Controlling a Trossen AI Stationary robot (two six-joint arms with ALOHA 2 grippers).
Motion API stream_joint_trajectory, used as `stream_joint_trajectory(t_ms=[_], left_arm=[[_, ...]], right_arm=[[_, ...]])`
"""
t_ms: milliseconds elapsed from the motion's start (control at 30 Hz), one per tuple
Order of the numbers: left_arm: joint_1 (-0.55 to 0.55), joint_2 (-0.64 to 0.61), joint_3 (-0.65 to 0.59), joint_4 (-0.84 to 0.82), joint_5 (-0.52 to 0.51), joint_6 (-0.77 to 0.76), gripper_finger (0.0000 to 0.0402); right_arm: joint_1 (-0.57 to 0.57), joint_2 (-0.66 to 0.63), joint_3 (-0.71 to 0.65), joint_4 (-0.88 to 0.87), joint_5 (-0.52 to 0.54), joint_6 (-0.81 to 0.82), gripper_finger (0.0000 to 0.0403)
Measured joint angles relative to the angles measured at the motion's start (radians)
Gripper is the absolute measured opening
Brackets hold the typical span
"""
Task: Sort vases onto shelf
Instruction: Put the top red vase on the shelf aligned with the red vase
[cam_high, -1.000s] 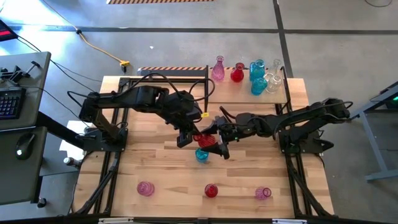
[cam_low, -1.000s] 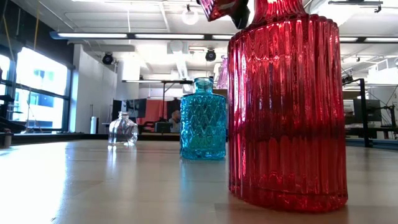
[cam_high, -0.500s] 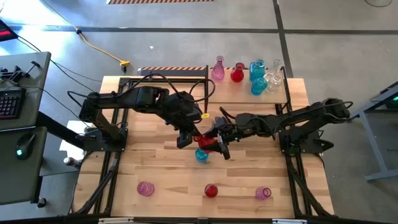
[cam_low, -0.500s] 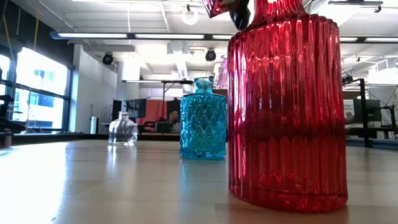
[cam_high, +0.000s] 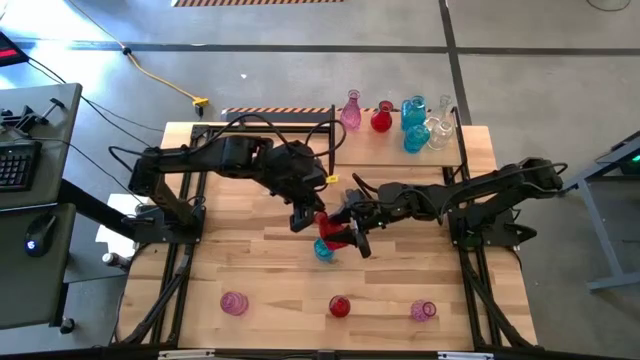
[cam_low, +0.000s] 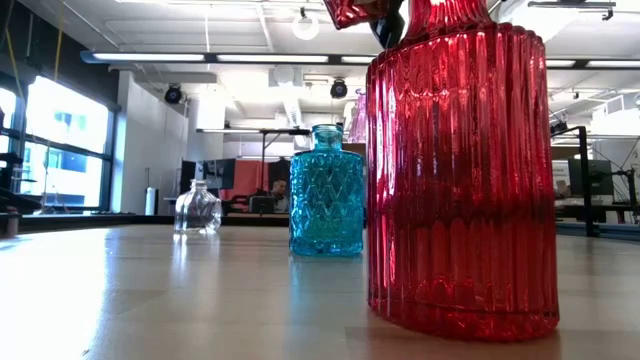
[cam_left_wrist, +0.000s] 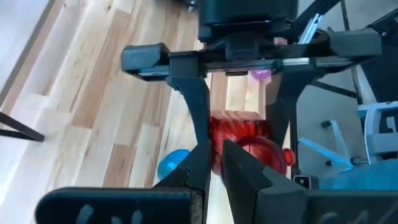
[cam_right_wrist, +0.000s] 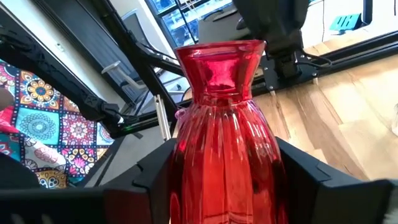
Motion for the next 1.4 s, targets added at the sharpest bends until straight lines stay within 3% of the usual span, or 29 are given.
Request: stream_joint_trajectory(t_ms=[667, 1400], left_arm=[[0.096, -0.037, -0.001, -0.019, 0.031, -0.001, 0.0031], [0.197, -0.085, 0.000, -0.019, 0.030, 0.001, 0.0031]], right_arm=[[0.005, -0.023, 0.000, -0.062, 0.062, 0.026, 0.0190], [-0.090, -0.382, 0.001, -0.296, 0.238, -0.119, 0.0190]])
